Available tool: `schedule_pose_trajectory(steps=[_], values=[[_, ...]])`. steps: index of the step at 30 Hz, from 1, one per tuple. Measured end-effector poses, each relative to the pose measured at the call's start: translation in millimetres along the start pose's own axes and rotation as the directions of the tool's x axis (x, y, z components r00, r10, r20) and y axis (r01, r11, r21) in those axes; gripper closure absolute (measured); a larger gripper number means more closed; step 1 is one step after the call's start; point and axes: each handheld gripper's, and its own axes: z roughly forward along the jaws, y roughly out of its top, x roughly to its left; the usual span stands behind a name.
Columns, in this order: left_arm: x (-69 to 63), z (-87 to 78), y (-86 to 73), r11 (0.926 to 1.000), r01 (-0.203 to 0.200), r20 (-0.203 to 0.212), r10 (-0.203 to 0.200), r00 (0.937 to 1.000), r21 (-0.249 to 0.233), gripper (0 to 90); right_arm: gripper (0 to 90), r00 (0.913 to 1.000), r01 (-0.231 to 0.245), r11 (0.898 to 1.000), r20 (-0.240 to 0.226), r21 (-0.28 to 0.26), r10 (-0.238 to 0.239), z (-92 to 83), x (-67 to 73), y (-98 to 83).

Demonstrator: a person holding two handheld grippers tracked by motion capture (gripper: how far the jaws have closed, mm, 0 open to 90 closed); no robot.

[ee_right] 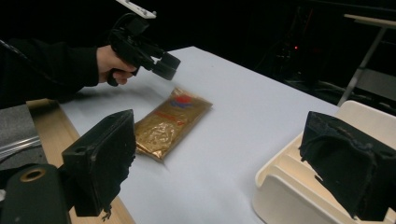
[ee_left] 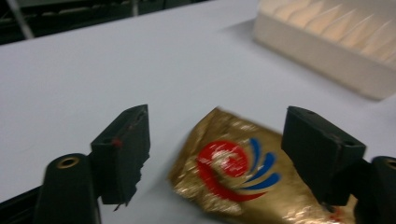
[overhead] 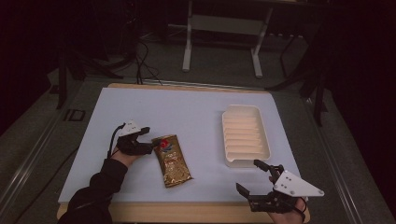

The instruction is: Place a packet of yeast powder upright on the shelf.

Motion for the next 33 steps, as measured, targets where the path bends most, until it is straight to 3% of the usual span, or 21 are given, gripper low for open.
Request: schedule_pose_trajectory(steps=[4, 6, 7, 12, 16, 19, 20, 21, 26, 33], values=[[5.1, 8.3, -3.2, 0.999, 0.021, -0.013, -0.02, 0.9997, 0.039, 35.3, 10.5, 1.0, -0.002, 1.0, -0.001, 0.004, 0.002, 0.4, 0.4, -0.7], [7.1, 11.8, -4.4, 0.9978, 0.029, 0.001, -0.03, 0.9996, 0.059, 38.3, 10.5, 1.0, -0.002, 1.0, -0.002, 0.005, 0.002, 0.0, 0.0, -0.9], [7.6, 14.7, -5.1, 0.9967, 0.031, -0.014, -0.03, 0.9995, 0.076, 38.2, 10.5, 1.0, -0.003, 1.0, -0.002, 0.005, 0.003, 0.1, -0.1, -1.1], [11.8, 20.0, -9.1, 0.9931, 0.062, -0.013, -0.061, 0.9981, 0.1, 42.3, 10.5, 1.0, -0.006, 1.0, -0.007, 0.009, 0.007, 0.3, -0.2, -1.9], [16.1, 22.8, -11.3, 0.9867, 0.087, 0.014, -0.09, 0.9959, 0.137, 45.9, 10.6, 0.9999, -0.01, 1.0, -0.009, 0.009, 0.01, 0.8, -0.4, -2.0], [19.9, 25.6, -15.2, 0.9775, 0.124, 0.033, -0.132, 0.9907, 0.17, 48.8, 10.6, 0.9999, -0.007, 1.0, -0.009, 0.011, 0.007, 0.9, 0.0, -2.0], [19.9, 25.6, -15.2, 0.9775, 0.124, 0.033, -0.132, 0.9907, 0.17, 49.1, 10.6, 0.9999, -0.007, 1.0, -0.009, 0.011, 0.007, 0.9, 0.0, -2.0], [20.9, 25.8, -15.1, 0.975, 0.133, 0.057, -0.145, 0.9877, 0.177, 49.6, 10.6, 0.9999, -0.007, 1.0, -0.011, 0.012, 0.007, 0.9, 0.0, -2.0], [19.0, 29.0, -15.0, 0.9701, 0.122, 0.075, -0.14, 0.9873, 0.21, 59.2, 10.7, 0.9999, -0.007, 1.0, -0.014, 0.017, 0.007, 2.1, -0.1, -2.5], [15.5, 29.6, -14.7, 0.9665, 0.121, 0.042, -0.134, 0.9901, 0.226, 78.6, 11.1, 0.9999, -0.006, 1.0, -0.015, 0.015, 0.006, 1.5, -0.2, -2.3]])
